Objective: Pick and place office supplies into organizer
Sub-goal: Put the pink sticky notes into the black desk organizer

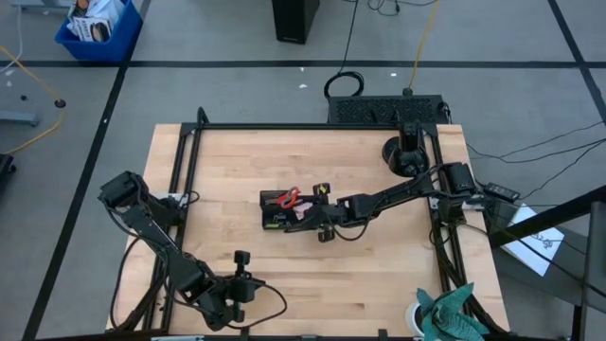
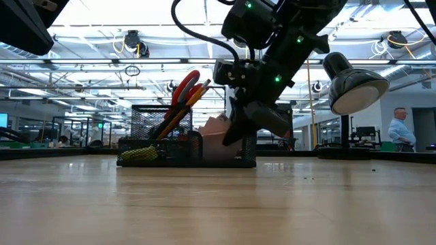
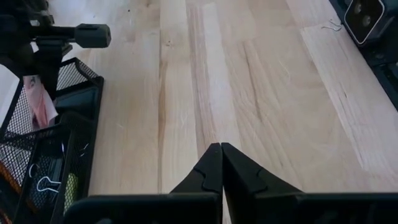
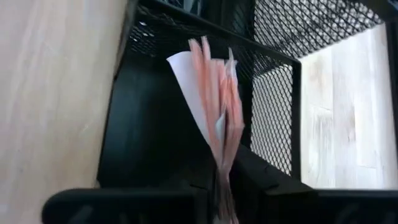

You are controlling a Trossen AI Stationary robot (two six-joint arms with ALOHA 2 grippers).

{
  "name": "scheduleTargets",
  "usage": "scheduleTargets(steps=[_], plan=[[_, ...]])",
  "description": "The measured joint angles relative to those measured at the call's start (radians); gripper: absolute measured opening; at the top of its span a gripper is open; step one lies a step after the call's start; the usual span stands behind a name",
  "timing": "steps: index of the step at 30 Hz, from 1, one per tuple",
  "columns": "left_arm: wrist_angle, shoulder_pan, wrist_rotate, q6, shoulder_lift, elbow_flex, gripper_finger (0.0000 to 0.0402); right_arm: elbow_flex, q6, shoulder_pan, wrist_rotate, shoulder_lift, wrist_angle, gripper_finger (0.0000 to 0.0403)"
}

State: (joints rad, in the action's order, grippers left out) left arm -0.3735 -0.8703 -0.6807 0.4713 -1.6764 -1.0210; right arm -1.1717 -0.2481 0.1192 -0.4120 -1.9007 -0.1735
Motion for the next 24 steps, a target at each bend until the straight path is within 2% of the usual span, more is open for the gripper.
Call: scheduleTargets(steps=[6,12,18,24], plan=[[-0.001,0.000,0.000,0.009,0.000,0.000,0.0022,0.000,0.015,0.000,0.070,0.000,0.015,0.0083],[0.000,0.000,0.001,0.010,0.000,0.000,0.0018,0.000,0.047,0.000,0.072,0.000,0.015,0.0130],[0.000,0.000,0.003,0.010,0.000,0.000,0.0003,0.000,0.047,0.000,0.076,0.014,-0.010,0.0145],[0.006,0.000,0.003,0.010,-0.002,0.000,0.0023,0.000,0.074,0.000,0.081,0.056,-0.080,0.0146]])
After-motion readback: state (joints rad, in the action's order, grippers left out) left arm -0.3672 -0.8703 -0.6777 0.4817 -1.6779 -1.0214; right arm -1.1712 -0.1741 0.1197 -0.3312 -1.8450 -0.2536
